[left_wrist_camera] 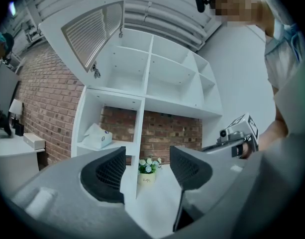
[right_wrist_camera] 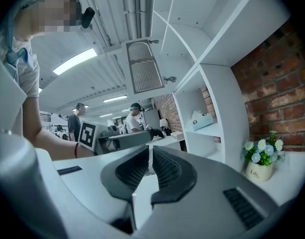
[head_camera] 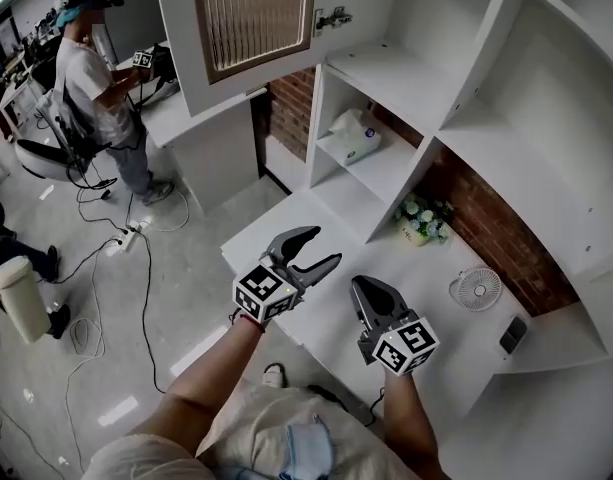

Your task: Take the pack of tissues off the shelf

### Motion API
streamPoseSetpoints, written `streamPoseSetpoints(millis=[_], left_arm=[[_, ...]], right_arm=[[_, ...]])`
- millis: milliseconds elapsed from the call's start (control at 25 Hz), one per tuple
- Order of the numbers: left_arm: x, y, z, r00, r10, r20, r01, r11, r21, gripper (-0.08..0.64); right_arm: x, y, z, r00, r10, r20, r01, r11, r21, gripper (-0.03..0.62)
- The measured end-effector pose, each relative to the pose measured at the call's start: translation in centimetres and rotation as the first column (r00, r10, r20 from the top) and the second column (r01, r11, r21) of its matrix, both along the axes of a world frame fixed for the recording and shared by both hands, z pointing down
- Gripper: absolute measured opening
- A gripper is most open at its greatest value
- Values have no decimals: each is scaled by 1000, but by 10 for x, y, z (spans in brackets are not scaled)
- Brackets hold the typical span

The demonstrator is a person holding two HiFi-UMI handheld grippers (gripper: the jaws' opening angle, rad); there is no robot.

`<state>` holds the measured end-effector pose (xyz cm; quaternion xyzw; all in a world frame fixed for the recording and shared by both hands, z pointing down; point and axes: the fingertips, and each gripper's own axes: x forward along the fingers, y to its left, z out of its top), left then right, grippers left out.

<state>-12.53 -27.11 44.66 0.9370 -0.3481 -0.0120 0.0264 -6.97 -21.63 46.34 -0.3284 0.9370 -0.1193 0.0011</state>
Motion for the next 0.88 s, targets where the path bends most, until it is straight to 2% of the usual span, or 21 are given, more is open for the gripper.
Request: streamPoseSetpoints(millis=[360, 640, 880], left_arm=[[-19, -57, 9, 989, -98, 110, 97, 995, 14, 270], [-27, -100, 21, 971, -128, 200, 130, 992, 5, 291], [-25, -129, 28, 959, -137, 247, 141, 990, -1, 295]], right_arm=[[-1, -17, 4, 999, 49, -17, -50, 999, -13, 18], [-3, -29, 3, 996, 86, -32, -87, 996, -8, 18], [3, -33, 2, 992, 122, -40, -123, 992, -5, 18]])
